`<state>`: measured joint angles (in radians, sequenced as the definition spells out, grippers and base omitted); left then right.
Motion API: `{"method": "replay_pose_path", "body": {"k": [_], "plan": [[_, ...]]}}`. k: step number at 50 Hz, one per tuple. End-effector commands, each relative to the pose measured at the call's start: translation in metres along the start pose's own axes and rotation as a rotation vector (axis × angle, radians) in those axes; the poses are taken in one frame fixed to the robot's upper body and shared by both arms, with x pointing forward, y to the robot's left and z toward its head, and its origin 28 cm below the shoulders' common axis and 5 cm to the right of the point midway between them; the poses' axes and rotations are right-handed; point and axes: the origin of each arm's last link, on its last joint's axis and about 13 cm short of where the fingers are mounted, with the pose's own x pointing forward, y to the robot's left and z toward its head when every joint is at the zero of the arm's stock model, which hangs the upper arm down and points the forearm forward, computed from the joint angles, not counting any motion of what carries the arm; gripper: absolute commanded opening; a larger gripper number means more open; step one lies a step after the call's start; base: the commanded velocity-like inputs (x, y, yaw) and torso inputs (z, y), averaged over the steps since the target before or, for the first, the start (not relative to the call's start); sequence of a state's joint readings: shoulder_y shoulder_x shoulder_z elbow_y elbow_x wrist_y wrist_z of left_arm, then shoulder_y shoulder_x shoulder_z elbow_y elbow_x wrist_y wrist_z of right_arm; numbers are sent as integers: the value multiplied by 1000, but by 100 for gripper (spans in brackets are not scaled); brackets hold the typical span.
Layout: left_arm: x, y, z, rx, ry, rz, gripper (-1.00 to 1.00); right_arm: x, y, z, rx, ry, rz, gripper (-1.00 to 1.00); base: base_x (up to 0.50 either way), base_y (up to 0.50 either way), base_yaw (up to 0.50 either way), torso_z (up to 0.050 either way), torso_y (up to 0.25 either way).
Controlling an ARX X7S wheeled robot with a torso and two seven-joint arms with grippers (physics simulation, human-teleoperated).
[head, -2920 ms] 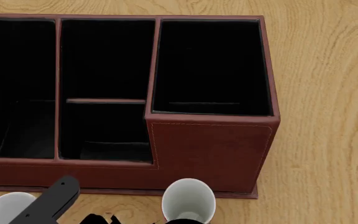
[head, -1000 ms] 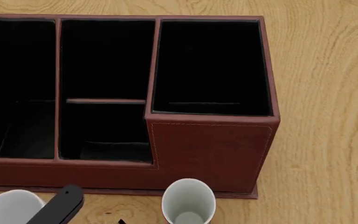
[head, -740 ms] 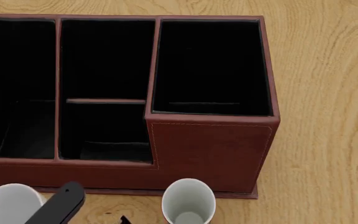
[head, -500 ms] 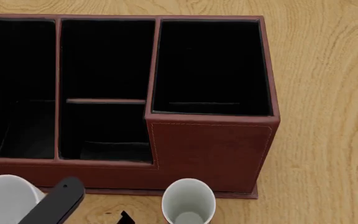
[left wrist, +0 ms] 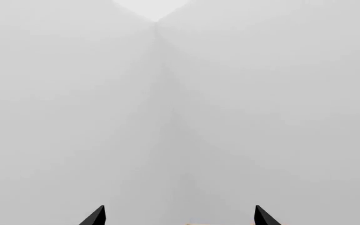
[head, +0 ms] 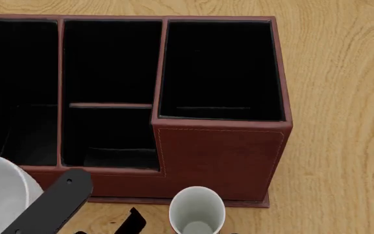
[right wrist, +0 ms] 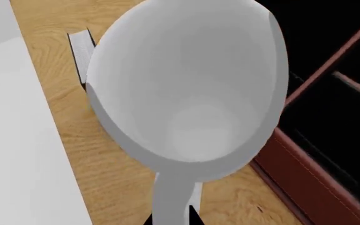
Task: Pick up the white mug and place it to the right of the caddy.
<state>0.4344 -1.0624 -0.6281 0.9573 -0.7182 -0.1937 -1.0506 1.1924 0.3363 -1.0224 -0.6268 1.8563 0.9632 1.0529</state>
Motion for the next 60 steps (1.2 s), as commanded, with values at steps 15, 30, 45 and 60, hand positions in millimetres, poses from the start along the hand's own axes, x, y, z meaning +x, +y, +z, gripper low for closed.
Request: {"method": "replay_pose_path", "body": {"k": [15,30,45,60], "plan": [[-1,-1,5,-2,-7,-8,100,-41,-8,31,-10,-161,-98,-100,0,0,0,0,0],[-1,-2,7,-5,-11,-12,100,-64,-19,53,2,-256,-184,-100,0,0,0,0,0],[0,-3,8,-10,-15,-19,100,-84,-39,75,34,-333,-311,-100,0,0,0,0,0],[1,-5,7,-14,-14,-22,100,-104,-70,89,94,-367,-468,-100,0,0,0,0,1]]}}
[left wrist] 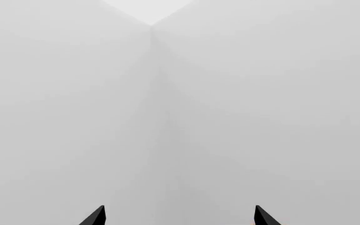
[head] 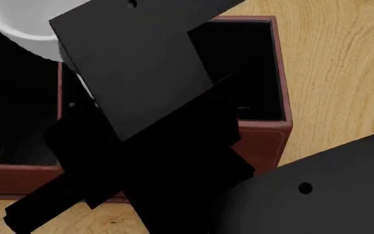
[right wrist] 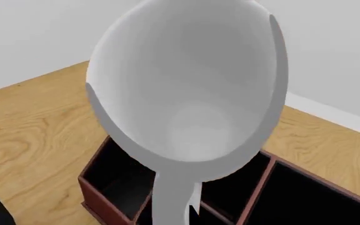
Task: Pick up the white mug and place it to the right of the caddy.
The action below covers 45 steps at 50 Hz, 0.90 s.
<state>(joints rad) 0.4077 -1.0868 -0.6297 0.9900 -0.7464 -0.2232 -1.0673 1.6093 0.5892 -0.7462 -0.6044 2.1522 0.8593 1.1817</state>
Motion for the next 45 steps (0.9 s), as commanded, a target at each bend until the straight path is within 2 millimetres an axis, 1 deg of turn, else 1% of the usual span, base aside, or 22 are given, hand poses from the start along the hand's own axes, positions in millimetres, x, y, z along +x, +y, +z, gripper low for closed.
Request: {"method": "replay_pose_path", "body": {"k": [1,12,15,25,30,36,45], "plan": [[1,-2,0,-4,0,-4,100,-5,-25,16,23,-46,-125,-100,0,0,0,0,0],[1,-5,-1,-10,0,-12,100,-19,-47,26,60,-78,-258,-100,0,0,0,0,0],[1,-5,-1,-10,0,-13,100,-22,-50,27,75,-83,-279,-100,0,0,0,0,0],[2,-6,0,-9,-3,-15,100,-33,-62,23,109,-87,-361,-100,0,0,0,0,1],[1,-6,-1,-8,1,-17,100,-42,-72,18,140,-85,-431,-100,0,0,0,0,0],[2,-8,1,-11,-5,-25,100,-53,-78,17,154,-102,-491,-100,0,0,0,0,0],[2,-10,-1,-17,0,-29,100,-59,-85,8,166,-80,-551,-100,0,0,0,0,1]]}}
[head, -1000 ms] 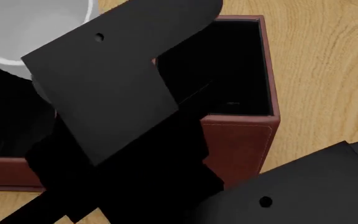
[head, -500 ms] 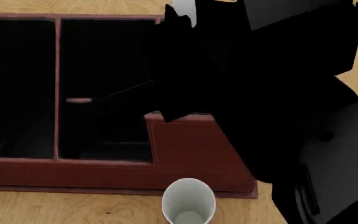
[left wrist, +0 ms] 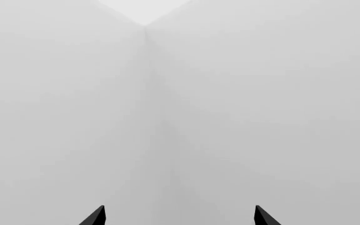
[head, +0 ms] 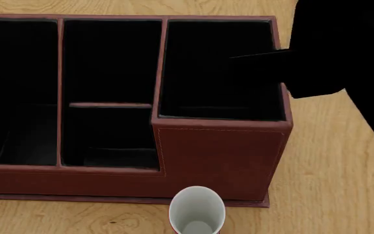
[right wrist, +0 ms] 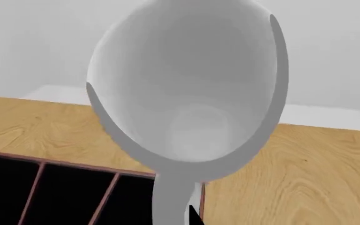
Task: Pick up the white mug and place it to the right of the caddy.
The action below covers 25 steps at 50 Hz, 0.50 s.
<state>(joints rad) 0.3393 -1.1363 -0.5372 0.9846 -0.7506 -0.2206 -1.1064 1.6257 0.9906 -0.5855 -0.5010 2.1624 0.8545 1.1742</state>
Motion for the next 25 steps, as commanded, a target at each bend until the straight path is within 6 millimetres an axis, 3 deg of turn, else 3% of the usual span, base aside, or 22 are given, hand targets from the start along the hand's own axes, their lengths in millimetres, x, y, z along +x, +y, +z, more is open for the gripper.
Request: {"method": "replay_pose_path", "body": {"k": [1,25], "plan": [[0,-3,-2,-5,3,-8,100,-7,-18,-4,9,-13,-106,-100,0,0,0,0,0],[1,-6,-7,-11,14,-17,100,-7,-37,-27,61,42,-230,-100,0,0,0,0,0]]}}
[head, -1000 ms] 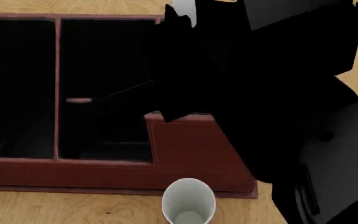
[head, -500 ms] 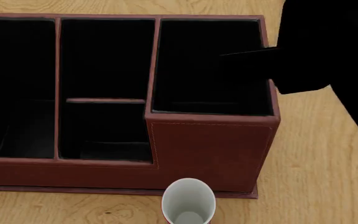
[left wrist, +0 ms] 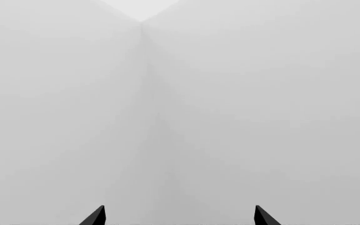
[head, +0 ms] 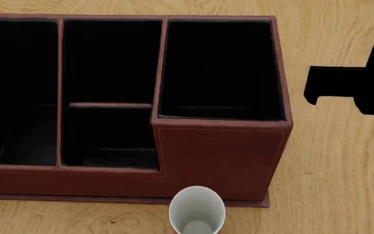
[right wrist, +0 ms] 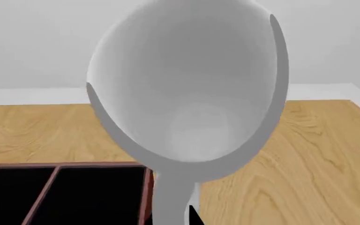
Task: Pick up the white mug and place it to the right of the caddy.
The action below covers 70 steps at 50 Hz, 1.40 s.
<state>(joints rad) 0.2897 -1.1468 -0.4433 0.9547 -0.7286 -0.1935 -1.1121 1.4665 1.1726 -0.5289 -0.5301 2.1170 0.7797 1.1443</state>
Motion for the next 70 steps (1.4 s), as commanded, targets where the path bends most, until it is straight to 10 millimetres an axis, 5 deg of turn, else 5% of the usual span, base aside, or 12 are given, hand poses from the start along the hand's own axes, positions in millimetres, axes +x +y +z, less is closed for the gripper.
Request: {"method": "replay_pose_path", "body": {"k": [1,70], "plan": [[0,-2,-1,-1,2,-4,100,2,-11,-11,12,9,-59,-100,0,0,0,0,0],[-1,-8,-7,3,18,-22,100,33,-21,-117,121,279,-84,-100,0,0,0,0,1]]}}
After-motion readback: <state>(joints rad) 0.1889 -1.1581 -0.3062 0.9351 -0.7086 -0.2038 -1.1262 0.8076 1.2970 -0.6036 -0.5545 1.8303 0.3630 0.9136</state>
